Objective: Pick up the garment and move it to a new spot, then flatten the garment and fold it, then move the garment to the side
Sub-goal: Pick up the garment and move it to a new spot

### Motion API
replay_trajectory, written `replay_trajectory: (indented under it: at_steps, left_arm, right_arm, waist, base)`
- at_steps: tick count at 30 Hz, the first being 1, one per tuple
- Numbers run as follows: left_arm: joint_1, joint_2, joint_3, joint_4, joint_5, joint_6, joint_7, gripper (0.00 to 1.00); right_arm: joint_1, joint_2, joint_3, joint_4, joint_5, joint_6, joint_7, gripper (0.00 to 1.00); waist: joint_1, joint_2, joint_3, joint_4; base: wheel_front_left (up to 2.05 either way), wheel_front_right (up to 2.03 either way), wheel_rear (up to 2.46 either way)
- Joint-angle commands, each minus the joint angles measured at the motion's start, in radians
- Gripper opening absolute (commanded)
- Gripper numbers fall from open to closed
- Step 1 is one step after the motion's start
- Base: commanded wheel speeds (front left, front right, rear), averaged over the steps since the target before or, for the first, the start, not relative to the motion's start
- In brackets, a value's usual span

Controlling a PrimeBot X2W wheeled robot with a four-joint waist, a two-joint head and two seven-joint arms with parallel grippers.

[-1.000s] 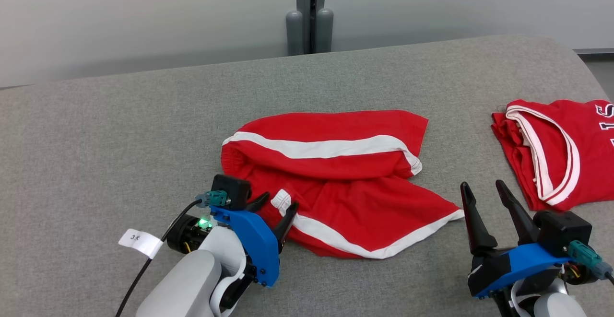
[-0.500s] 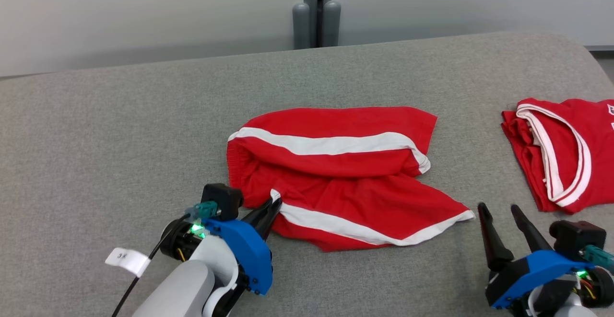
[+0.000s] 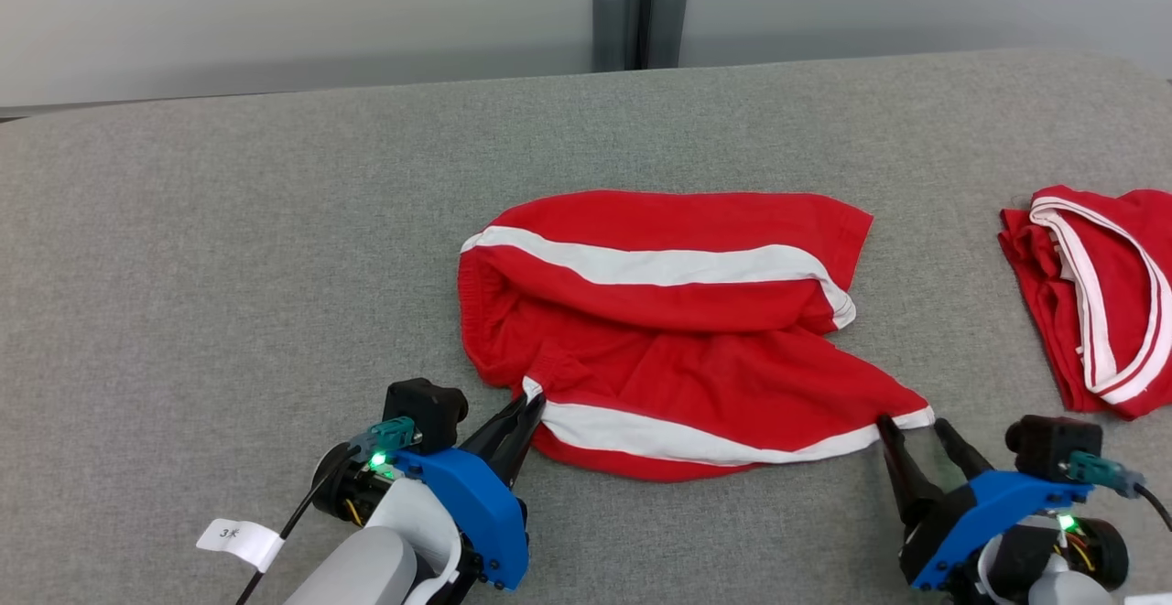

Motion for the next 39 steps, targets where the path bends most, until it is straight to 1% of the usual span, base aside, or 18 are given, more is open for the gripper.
replay_trajectory:
  at_steps: [1, 8, 9, 10, 11, 16, 21, 23, 26, 30, 32, 37, 38, 39]
  left_arm:
    - [0.002, 0.000, 0.001, -0.006, 0.004, 0.005, -0.005, 0.00]
    - [-0.008, 0.003, -0.005, -0.009, 0.008, 0.006, -0.009, 0.00]
    - [-0.008, 0.003, -0.006, -0.009, 0.007, 0.006, -0.009, 0.00]
    - [-0.008, 0.003, -0.007, -0.008, 0.006, 0.006, -0.011, 0.00]
    - [-0.007, 0.004, -0.007, -0.008, 0.006, 0.006, -0.012, 0.00]
    - [0.007, 0.006, -0.005, -0.008, 0.001, 0.012, -0.027, 0.00]
    - [0.035, -0.009, 0.028, -0.048, -0.044, 0.002, -0.092, 0.00]
    - [0.047, -0.009, 0.044, -0.085, -0.065, -0.006, -0.124, 0.00]
    - [0.066, 0.002, 0.063, -0.161, -0.093, -0.014, -0.162, 0.00]
    - [0.092, 0.015, 0.115, -0.297, -0.141, -0.012, -0.197, 0.00]
    - [0.100, 0.027, 0.141, -0.374, -0.169, -0.008, -0.193, 0.00]
    - [0.074, 0.052, 0.196, -0.544, -0.252, 0.016, -0.128, 0.00]
    - [0.074, 0.052, 0.196, -0.544, -0.252, 0.016, -0.128, 0.00]
    - [0.063, 0.060, 0.208, -0.572, -0.268, 0.023, -0.110, 0.00]
  right_arm:
    - [-0.029, -0.001, 0.004, 0.027, 0.007, 0.000, 0.004, 1.00]
    - [-0.103, -0.001, -0.008, 0.158, -0.029, 0.000, 0.000, 1.00]
    - [-0.108, -0.001, -0.011, 0.171, -0.030, 0.000, -0.004, 0.58]
    - [-0.114, -0.001, -0.015, 0.183, -0.032, 0.000, -0.010, 0.31]
    - [-0.119, -0.001, -0.016, 0.194, -0.035, 0.000, -0.015, 0.00]
    - [-0.117, -0.001, -0.015, 0.198, -0.016, 0.000, -0.042, 0.00]
    - [-0.088, -0.001, 0.001, 0.101, 0.049, 0.000, -0.082, 0.00]
    - [-0.076, -0.001, 0.007, 0.031, 0.099, 0.000, -0.089, 0.00]
    - [-0.046, -0.002, 0.013, -0.098, 0.111, 0.000, -0.072, 0.00]
    - [-0.009, -0.002, 0.000, -0.286, 0.126, 0.000, -0.039, 0.00]
    - [0.005, -0.002, -0.010, -0.383, 0.135, 0.000, -0.021, 0.00]
    - [-0.003, -0.001, -0.037, -0.601, 0.124, 0.000, 0.031, 0.00]
    - [-0.003, -0.001, -0.037, -0.601, 0.124, 0.000, 0.031, 0.00]
    - [-0.018, -0.002, -0.042, -0.641, 0.112, 0.000, 0.043, 0.00]
  waist:
    - [0.0000, -0.0001, 0.002, 0.001]
    - [0.0000, -0.0001, 0.010, 0.010]
    - [0.0000, -0.0001, 0.010, 0.012]
    - [0.0000, -0.0001, 0.010, 0.014]
    - [0.0000, -0.0001, 0.009, 0.015]
    - [0.0000, -0.0001, -0.007, 0.017]
    - [0.0000, -0.0001, -0.039, 0.010]
    - [0.0000, -0.0001, -0.052, 0.006]
    - [0.0000, -0.0001, -0.072, 0.000]
    - [0.0000, -0.0001, -0.082, -0.002]
    - [0.0000, -0.0001, -0.083, -0.001]
    - [0.0000, -0.0001, -0.066, 0.006]
    - [0.0000, -0.0001, -0.066, 0.006]
    - [0.0000, -0.0001, -0.059, 0.005]
  base:
    - [0.00, 0.00, 0.00]
    - [0.00, 0.00, 0.00]
    - [0.00, 0.00, 0.00]
    - [0.00, 0.00, 0.00]
    - [0.00, 0.00, 0.00]
    - [0.00, 0.00, 0.00]
    - [0.00, 0.00, 0.00]
    - [0.00, 0.00, 0.00]
    - [0.00, 0.00, 0.00]
    - [0.00, 0.00, 0.00]
    - [0.00, 0.00, 0.00]
    - [0.00, 0.00, 0.00]
    - [0.00, 0.00, 0.00]
    - [0.00, 0.00, 0.00]
